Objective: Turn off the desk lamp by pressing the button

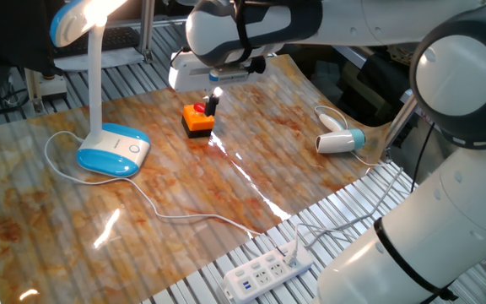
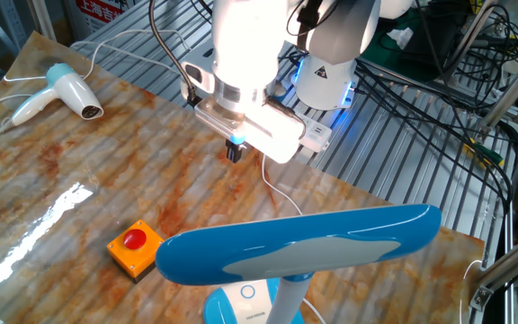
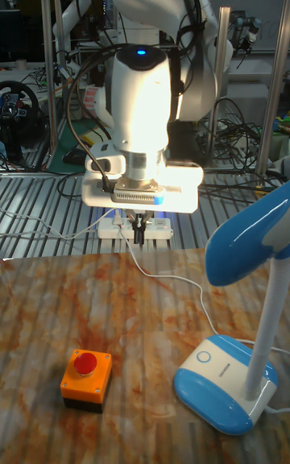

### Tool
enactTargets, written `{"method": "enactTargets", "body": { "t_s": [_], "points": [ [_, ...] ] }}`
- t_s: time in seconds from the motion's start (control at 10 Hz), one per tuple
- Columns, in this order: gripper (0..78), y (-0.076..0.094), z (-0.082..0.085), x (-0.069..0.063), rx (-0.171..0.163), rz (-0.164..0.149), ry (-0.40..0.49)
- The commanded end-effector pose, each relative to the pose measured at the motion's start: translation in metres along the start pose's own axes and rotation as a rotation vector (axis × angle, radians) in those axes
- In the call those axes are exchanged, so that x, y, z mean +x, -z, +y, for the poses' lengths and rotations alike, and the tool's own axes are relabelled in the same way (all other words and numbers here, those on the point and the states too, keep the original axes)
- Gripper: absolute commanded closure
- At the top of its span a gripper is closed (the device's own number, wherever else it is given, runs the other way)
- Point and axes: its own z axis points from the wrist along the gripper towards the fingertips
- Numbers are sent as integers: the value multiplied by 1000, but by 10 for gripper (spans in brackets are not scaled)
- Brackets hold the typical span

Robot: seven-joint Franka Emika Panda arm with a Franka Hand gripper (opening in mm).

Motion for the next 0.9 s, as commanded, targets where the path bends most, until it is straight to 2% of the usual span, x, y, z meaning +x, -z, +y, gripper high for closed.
{"method": "enactTargets", "body": {
  "t_s": [0.1,0.4,0.5,0.6,0.9],
  "points": [
    [776,-7,1,-3,-3,-3,7],
    [776,-23,4,-4,-3,-10,14],
    [776,-23,4,-4,-3,-10,14],
    [776,-33,5,-4,-3,-20,13],
    [776,-34,6,-4,-1,-13,3]
  ]
}}
